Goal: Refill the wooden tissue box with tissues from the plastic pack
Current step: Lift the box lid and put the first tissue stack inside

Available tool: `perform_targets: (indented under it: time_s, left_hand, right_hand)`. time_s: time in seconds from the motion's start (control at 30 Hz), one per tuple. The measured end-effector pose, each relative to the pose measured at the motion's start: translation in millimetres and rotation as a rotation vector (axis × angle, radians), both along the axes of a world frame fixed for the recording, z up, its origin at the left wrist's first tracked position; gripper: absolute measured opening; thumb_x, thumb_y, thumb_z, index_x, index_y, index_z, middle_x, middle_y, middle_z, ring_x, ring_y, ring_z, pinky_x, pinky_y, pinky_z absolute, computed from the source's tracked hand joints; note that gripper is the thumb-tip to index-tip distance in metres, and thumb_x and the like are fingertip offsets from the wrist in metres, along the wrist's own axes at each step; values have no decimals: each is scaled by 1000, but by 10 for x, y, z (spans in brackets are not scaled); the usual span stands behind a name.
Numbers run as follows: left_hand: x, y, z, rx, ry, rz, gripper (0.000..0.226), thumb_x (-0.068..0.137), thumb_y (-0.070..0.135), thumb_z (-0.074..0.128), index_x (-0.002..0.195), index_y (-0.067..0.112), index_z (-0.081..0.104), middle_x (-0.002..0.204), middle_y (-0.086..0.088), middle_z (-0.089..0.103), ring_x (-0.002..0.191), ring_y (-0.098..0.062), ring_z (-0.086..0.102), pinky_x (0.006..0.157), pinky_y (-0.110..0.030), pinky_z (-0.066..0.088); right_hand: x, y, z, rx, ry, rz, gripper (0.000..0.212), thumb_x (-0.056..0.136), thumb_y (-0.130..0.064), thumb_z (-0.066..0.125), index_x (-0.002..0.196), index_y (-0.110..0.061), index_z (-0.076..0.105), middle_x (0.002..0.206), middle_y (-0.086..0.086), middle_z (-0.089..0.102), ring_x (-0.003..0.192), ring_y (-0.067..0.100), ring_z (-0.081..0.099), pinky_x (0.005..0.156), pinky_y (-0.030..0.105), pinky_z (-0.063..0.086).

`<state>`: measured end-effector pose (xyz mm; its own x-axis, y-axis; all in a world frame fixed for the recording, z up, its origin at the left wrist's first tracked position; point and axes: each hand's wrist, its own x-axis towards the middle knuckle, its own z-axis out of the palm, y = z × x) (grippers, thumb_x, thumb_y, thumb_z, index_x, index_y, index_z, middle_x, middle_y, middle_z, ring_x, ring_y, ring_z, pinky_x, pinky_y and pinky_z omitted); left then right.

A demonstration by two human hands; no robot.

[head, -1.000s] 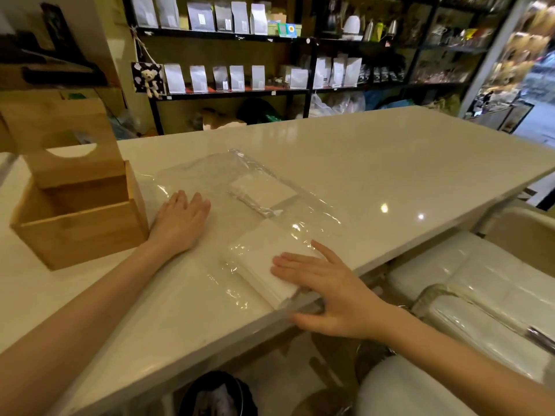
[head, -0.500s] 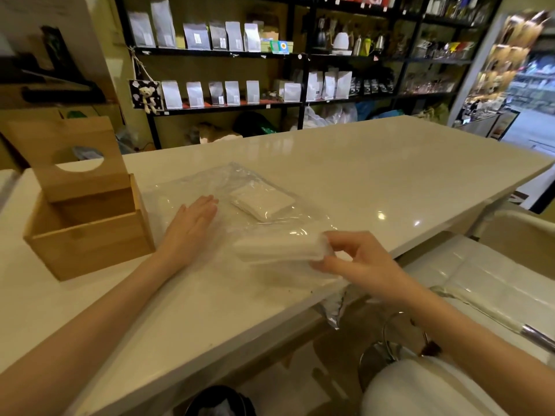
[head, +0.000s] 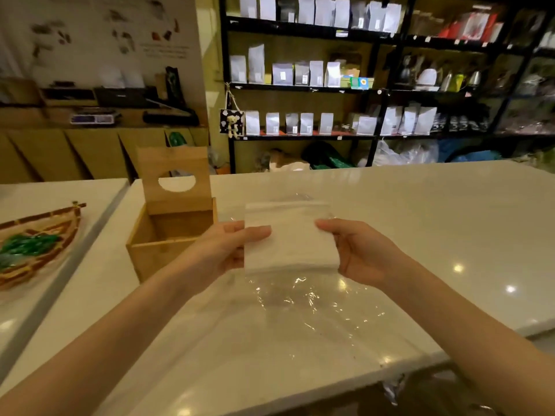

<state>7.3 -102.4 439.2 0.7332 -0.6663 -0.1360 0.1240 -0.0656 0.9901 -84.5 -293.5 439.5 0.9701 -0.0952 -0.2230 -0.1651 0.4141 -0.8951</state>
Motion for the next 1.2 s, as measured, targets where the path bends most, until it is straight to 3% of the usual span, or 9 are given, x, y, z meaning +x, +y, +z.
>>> perform_targets:
  time_s: [0.2,0.3,0.4,0.5,0.7,0.8,0.93,1.1,1.2]
  left_hand:
    - [294,288,89,41,40,272,17,71,23,70,87,17,68,84,1,75,85,-18,69,71,-31,56]
    - [420,439,169,78,38,380,16,69,26,71,83,20,66,76,0,74,80,-18,68,65,-30,55]
    - [503,567,280,128,61,433,8,77,25,65,80,20,60,83,-2,70,79,-16,66,61,-25,58]
    - [578,697,343,185,57,450,13,80,25,62,90,16,61,86,-3,66,78,-14,63,53,-18,55]
    - [769,842,367,291,88,522,23,78,24,66,97,11,62,102,-7,65,99,-23,61,81,-31,50]
    - [891,902,391,332,120,494,29,80,26,63,104,11,56,105,-8,63,99,-23,61,81,-33,51]
    - [1029,922,469,382,154,547,18,83,36,59,87,19,54,93,-6,64,84,-20,64,76,-34,53]
    - [1211,948,473,520,60,576,42,79,37,64,113,11,57,104,-8,67,91,-24,67,80,-36,56]
    - [1249,962,455,576,25,564,41,76,36,67,108,11,62,95,-5,68,84,-20,67,74,-32,56]
  right_hand:
    - [577,212,42,6,34,189,24,74,-14,60,96,-6,63,78,9,71,71,19,69,69,32,59]
    - [836,323,73,-11,44,297,35,68,-16,62,102,-7,61,81,10,70,72,20,69,69,33,59]
    - [1062,407,124,-71,24,390,18,85,-16,55,101,-11,60,75,7,70,64,17,70,58,30,59]
    - [1294,472,165,-190,-1,448,14,89,-23,54,99,-15,60,74,4,73,68,17,70,61,35,60]
    - [1635,567,266,-414,31,486,24,85,-22,63,103,-7,63,84,10,75,68,18,73,51,28,57]
    - [1737,613,298,-515,42,493,23,82,-23,67,97,-6,65,85,12,75,65,18,72,49,27,57]
    - [1836,677,352,-699,43,432,24,77,-29,71,88,-8,68,67,3,74,55,12,69,49,23,53]
    - [1913,695,368,-836,92,360,23,72,-34,74,70,-12,67,60,-1,59,54,11,50,48,23,36]
    - [1922,694,369,-895,108,342,24,74,-32,72,69,-10,64,58,0,54,53,12,44,49,25,35]
